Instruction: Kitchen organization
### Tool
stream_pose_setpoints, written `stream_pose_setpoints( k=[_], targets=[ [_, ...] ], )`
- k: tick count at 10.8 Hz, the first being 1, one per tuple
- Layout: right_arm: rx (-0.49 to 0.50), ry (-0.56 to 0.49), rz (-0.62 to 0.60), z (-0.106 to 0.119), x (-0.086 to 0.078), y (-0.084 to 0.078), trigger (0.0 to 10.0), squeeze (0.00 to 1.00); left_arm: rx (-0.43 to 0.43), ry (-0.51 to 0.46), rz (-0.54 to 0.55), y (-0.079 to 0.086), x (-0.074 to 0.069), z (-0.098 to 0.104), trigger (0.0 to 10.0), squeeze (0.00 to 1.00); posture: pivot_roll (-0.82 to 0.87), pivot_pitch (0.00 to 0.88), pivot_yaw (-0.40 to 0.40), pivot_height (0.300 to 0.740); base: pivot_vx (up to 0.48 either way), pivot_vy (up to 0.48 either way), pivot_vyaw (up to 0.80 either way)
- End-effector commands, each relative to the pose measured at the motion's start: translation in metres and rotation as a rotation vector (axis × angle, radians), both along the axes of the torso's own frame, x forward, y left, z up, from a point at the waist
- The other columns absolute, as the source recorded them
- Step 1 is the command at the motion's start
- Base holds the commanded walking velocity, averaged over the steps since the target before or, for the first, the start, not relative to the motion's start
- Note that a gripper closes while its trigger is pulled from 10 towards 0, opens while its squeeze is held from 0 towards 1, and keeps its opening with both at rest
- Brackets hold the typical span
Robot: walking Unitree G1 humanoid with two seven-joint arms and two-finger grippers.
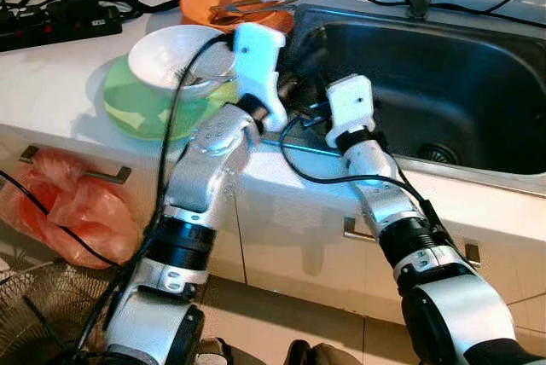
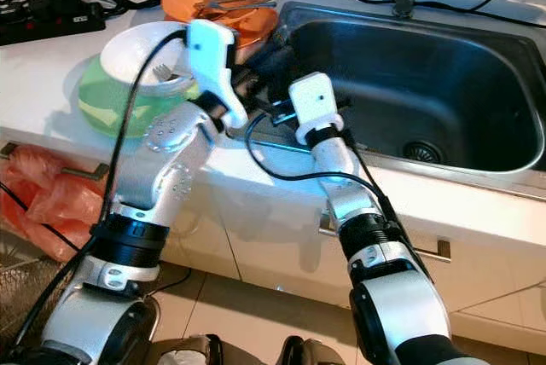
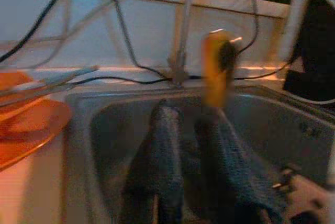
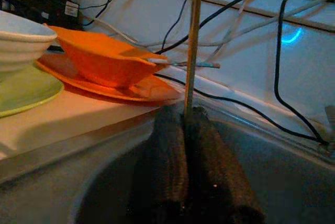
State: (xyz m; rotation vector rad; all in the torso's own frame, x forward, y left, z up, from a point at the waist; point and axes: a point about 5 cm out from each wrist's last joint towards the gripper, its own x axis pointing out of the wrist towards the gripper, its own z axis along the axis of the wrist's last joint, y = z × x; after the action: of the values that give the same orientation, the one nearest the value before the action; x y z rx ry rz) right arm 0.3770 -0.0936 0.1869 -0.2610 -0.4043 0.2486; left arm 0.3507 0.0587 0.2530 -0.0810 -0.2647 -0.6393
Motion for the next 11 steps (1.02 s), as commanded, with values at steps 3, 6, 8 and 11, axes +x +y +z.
stream_pose_setpoints(
  k=[3,6,8,11],
  targets=[
    [0.025,0.004,-0.02,-0.004,-0.002,-0.005,0.0,0.0,0.001,0.002,0.005,0.001,0.001,0.002,10.0,1.0,0.09,0.142,-0.006,0.74,0.0,0.0,0.0],
    [0.046,0.029,-0.08,-0.005,0.002,-0.017,0.0,0.0,0.007,-0.045,-0.007,0.005,-0.007,0.008,10.0,0.0,0.09,0.137,-0.008,0.74,0.0,0.0,0.0],
    [0.051,0.062,-0.157,-0.006,0.007,-0.032,4.5,0.0,0.015,-0.044,0.009,0.01,-0.009,0.003,10.0,0.0,0.09,0.132,-0.01,0.74,0.0,0.0,0.0],
    [0.078,0.108,-0.223,-0.008,0.011,-0.049,10.0,0.0,0.029,-0.021,0.005,0.012,-0.016,-0.009,10.0,0.0,0.09,0.125,-0.017,0.74,0.0,0.0,0.0]
  ],
)
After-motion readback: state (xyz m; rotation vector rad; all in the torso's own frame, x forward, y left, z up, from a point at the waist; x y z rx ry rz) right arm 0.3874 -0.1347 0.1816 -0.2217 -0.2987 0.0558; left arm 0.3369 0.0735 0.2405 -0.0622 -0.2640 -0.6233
